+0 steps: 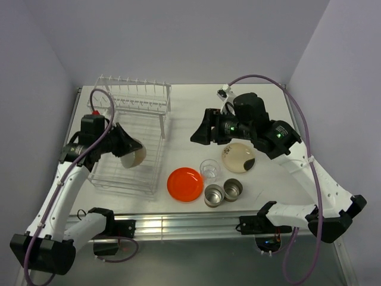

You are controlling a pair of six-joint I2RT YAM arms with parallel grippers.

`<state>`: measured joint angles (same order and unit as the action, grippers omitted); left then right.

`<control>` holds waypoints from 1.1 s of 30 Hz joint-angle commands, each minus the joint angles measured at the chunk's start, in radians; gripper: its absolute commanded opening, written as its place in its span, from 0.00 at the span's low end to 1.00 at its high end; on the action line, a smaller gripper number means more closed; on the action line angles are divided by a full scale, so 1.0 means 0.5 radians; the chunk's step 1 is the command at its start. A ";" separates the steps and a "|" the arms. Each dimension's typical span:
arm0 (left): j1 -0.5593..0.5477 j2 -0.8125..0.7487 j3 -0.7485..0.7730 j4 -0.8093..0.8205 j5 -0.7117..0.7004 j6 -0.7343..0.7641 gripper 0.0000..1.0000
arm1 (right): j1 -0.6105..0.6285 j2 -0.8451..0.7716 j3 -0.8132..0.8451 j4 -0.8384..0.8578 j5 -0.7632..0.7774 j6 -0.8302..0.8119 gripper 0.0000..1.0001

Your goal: Load the mixed dishes into the dish rack

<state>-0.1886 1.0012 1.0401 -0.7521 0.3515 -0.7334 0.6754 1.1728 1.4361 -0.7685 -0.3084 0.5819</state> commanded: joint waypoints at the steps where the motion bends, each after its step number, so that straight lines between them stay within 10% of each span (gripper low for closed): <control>1: 0.101 -0.186 -0.260 0.454 0.490 -0.312 0.00 | -0.016 -0.078 0.104 -0.202 -0.018 -0.038 0.73; 13: 0.368 -0.591 -1.294 1.933 1.202 -1.085 0.00 | -0.035 -0.189 -0.013 -0.215 -0.015 -0.121 0.73; 20: 0.442 -0.285 -1.666 3.107 1.288 -1.567 0.00 | -0.038 -0.167 -0.031 -0.233 -0.009 -0.167 0.73; 33: 0.469 0.470 -1.666 4.176 1.368 -1.939 0.00 | -0.108 -0.094 0.018 -0.261 -0.052 -0.247 0.73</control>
<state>0.0456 1.1904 0.1867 1.0615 0.9916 -1.6287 0.6300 1.1233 1.4254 -0.8948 -0.3164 0.4854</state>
